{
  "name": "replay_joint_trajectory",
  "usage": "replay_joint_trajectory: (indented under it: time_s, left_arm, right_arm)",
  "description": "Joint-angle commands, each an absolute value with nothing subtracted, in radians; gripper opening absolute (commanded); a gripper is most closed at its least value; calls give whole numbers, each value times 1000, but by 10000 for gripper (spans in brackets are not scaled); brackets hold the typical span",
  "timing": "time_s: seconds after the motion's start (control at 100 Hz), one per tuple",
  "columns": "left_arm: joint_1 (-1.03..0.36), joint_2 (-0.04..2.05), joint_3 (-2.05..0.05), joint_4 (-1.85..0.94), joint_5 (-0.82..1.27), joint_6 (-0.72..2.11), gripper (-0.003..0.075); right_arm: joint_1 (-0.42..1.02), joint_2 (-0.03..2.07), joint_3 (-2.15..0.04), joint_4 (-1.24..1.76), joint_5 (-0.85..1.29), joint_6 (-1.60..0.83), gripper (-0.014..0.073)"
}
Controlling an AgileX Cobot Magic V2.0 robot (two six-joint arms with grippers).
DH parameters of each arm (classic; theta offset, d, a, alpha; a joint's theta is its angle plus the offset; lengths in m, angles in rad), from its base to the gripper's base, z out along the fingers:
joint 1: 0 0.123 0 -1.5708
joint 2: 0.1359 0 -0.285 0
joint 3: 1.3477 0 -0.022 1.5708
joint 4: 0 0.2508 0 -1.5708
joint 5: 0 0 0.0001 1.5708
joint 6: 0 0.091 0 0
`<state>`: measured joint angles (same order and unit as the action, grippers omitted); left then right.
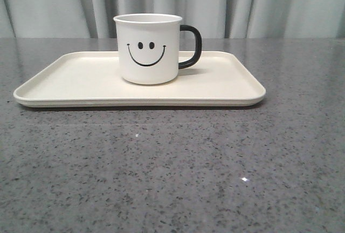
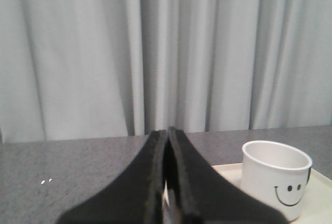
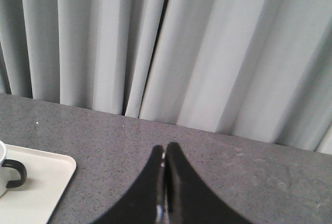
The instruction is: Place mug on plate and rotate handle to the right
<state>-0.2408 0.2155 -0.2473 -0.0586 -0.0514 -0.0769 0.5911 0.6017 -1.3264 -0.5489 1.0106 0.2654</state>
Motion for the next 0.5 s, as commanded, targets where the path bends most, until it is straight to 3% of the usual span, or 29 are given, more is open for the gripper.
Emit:
replay_joint_trajectory:
  time_s: [0.0, 0.49]
  left_arm:
    - [-199, 170, -215, -101, -151, -85, -20]
    - [-77, -30, -9, -112, -156, -85, -20]
  right_arm:
    - [584, 613, -1339, -587, 936, 265, -118]
    - [584, 613, -1339, -587, 935, 265, -118]
